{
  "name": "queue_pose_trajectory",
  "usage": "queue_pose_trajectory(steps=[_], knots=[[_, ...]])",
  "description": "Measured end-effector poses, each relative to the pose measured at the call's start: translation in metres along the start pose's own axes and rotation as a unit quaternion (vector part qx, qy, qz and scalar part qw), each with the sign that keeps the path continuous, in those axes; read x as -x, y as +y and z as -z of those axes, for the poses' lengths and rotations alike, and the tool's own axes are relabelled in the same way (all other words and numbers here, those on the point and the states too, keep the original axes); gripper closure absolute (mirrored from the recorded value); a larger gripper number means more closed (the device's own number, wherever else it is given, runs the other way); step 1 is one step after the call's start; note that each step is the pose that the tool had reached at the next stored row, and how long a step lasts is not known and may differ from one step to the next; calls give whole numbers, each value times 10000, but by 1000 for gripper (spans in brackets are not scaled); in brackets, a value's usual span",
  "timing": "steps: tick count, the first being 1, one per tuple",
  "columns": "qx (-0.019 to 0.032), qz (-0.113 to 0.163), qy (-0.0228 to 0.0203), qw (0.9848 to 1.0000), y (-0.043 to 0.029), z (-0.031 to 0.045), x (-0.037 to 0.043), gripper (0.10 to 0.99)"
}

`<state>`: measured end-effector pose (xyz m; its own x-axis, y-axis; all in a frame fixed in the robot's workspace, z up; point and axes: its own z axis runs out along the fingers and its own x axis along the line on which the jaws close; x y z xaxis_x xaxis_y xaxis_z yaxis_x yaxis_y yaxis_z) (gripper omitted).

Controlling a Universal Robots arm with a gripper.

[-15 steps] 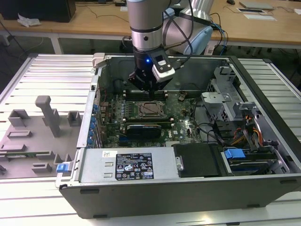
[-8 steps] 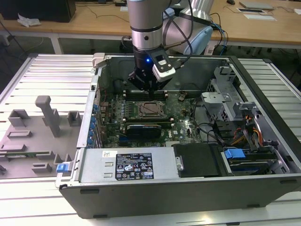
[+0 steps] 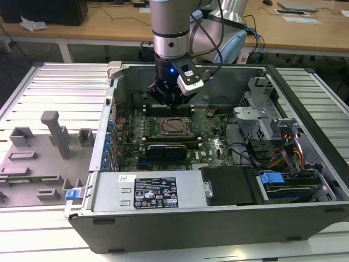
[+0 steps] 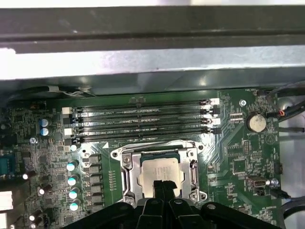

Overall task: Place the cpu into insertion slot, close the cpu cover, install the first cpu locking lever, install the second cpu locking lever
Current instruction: 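Install the first cpu locking lever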

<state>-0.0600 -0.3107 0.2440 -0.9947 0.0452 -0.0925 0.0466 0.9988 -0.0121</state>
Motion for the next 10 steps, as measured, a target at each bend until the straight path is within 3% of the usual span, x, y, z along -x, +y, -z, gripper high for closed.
queue_pose_trajectory(steps=[4,10], knots=[[18,307,41,9995,2,-43,32,980],[36,514,57,9987,-35,-90,56,980]])
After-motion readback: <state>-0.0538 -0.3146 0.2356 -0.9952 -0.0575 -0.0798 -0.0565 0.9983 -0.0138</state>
